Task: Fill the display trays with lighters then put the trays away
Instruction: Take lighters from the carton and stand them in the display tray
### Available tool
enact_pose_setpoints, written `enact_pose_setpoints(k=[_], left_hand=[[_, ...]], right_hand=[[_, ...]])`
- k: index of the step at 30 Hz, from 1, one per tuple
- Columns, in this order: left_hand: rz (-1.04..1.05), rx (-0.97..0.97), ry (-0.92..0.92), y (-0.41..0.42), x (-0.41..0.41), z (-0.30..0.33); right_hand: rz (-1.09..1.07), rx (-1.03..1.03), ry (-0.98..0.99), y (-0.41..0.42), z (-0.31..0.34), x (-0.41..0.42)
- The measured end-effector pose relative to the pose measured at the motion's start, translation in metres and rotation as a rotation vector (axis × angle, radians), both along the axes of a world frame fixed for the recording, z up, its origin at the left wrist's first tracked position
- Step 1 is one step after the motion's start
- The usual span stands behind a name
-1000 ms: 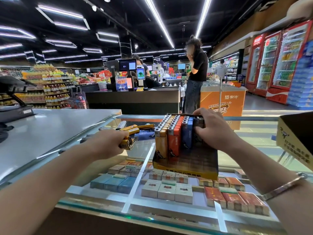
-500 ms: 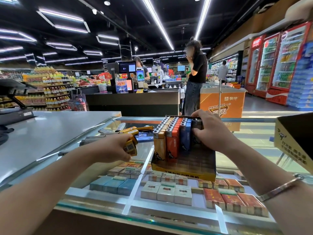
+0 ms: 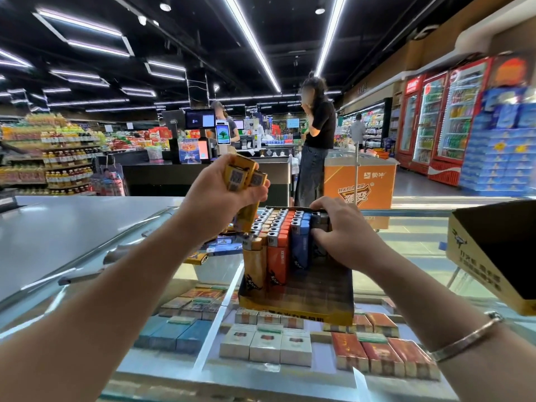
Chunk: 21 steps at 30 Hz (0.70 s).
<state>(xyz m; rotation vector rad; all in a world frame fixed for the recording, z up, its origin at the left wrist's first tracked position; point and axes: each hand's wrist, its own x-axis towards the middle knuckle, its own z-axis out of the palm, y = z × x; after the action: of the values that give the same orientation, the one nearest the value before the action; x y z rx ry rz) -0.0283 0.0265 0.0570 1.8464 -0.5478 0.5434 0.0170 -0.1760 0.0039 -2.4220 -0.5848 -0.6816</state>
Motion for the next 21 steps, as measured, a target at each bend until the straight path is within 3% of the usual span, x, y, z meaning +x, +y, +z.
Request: enact_pose_setpoints(k=[9,17,21], left_hand=[[-0.247,-0.331,0.04,-0.05,0.018,0.006],[-0.237,-0.415,0.051,-0.042,0.022,-0.006],[-0.218,-0.411,0.067,-0.038,0.019,-0.007]], right_hand=[[-0.02,-0.016,0.0,0.001,0.002,-0.003],[-0.05,-0.032,-0.127,0.005,0.003,-0.007],[0.14,0.104,-0.254,0.011,0.015,-0.021]])
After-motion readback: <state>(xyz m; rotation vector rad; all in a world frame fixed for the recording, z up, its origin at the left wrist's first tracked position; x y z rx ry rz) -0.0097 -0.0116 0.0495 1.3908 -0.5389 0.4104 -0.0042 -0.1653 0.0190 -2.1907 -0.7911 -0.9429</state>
